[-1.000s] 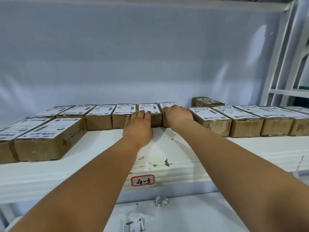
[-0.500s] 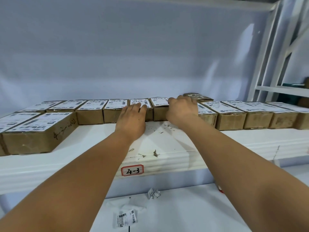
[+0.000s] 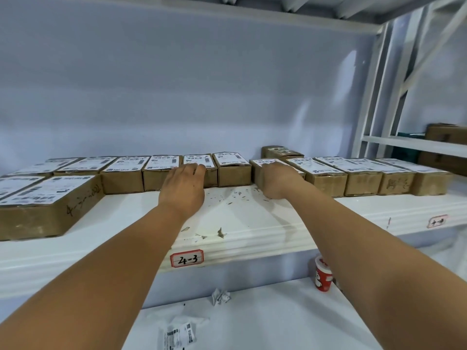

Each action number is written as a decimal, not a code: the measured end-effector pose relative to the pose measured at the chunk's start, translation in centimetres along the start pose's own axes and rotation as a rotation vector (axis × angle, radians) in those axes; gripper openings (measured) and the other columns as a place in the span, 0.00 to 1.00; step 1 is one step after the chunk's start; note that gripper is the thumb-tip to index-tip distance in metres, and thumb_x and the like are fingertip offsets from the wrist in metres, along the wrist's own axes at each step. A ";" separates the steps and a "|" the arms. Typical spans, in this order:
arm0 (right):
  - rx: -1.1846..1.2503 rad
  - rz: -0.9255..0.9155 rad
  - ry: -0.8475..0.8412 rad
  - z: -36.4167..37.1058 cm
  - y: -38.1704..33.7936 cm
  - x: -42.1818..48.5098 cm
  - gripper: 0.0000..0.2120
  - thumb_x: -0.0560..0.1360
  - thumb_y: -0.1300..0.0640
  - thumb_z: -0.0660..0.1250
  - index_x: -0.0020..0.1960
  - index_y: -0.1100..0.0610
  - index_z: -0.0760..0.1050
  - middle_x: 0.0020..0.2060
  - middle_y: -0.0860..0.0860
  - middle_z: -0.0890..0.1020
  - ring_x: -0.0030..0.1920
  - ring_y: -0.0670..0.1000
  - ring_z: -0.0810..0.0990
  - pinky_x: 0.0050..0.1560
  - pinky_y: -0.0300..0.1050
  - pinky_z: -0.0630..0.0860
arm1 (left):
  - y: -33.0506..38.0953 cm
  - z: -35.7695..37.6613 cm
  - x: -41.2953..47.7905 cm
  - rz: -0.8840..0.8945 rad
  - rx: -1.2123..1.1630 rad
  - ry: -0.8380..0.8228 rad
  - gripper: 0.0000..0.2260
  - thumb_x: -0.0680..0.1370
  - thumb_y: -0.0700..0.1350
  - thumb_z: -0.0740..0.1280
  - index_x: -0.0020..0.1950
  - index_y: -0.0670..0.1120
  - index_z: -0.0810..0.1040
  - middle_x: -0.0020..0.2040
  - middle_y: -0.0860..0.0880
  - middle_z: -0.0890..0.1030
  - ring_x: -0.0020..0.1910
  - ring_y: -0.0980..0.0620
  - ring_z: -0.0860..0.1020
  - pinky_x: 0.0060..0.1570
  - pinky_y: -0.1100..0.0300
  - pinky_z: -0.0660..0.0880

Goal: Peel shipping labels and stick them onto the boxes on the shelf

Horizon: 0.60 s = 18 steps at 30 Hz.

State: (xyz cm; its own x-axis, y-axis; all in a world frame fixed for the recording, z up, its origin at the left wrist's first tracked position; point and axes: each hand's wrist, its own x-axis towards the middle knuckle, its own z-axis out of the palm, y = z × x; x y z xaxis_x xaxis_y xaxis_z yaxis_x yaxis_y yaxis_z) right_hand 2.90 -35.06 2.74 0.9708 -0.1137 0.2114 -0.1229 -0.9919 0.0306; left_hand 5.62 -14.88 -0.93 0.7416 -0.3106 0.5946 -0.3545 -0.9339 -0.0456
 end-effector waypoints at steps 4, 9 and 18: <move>-0.040 -0.070 -0.053 -0.4 0.3 1.2 0.15 0.74 0.61 0.60 0.61 0.62 0.70 0.60 0.58 0.75 0.59 0.58 0.75 0.54 0.47 0.72 | 0.0 0.2 0.2 0.020 0.013 0.002 0.21 0.75 0.37 0.58 0.68 0.44 0.66 0.65 0.44 0.71 0.65 0.44 0.67 0.64 0.54 0.62; -0.038 -0.142 0.022 -0.1 1.3 2.8 0.14 0.75 0.61 0.60 0.60 0.61 0.71 0.59 0.58 0.77 0.59 0.57 0.75 0.52 0.44 0.70 | 0.8 0.4 1.1 0.148 -0.020 0.015 0.24 0.76 0.39 0.58 0.72 0.46 0.62 0.73 0.47 0.65 0.71 0.47 0.62 0.70 0.55 0.54; 0.149 0.003 -0.070 1.8 0.6 6.8 0.34 0.73 0.66 0.57 0.76 0.49 0.53 0.75 0.50 0.57 0.76 0.59 0.47 0.73 0.63 0.47 | 4.2 2.9 6.5 0.106 -0.241 -0.017 0.20 0.80 0.46 0.57 0.73 0.46 0.64 0.70 0.45 0.70 0.67 0.44 0.68 0.67 0.53 0.63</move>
State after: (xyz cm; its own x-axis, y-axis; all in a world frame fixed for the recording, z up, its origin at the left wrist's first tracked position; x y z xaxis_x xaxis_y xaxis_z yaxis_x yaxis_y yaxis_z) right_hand 9.80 -36.55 2.45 0.9830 -0.1153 0.1429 -0.0990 -0.9883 -0.1162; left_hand 10.59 -21.32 0.39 0.7019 -0.4092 0.5830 -0.5544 -0.8277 0.0866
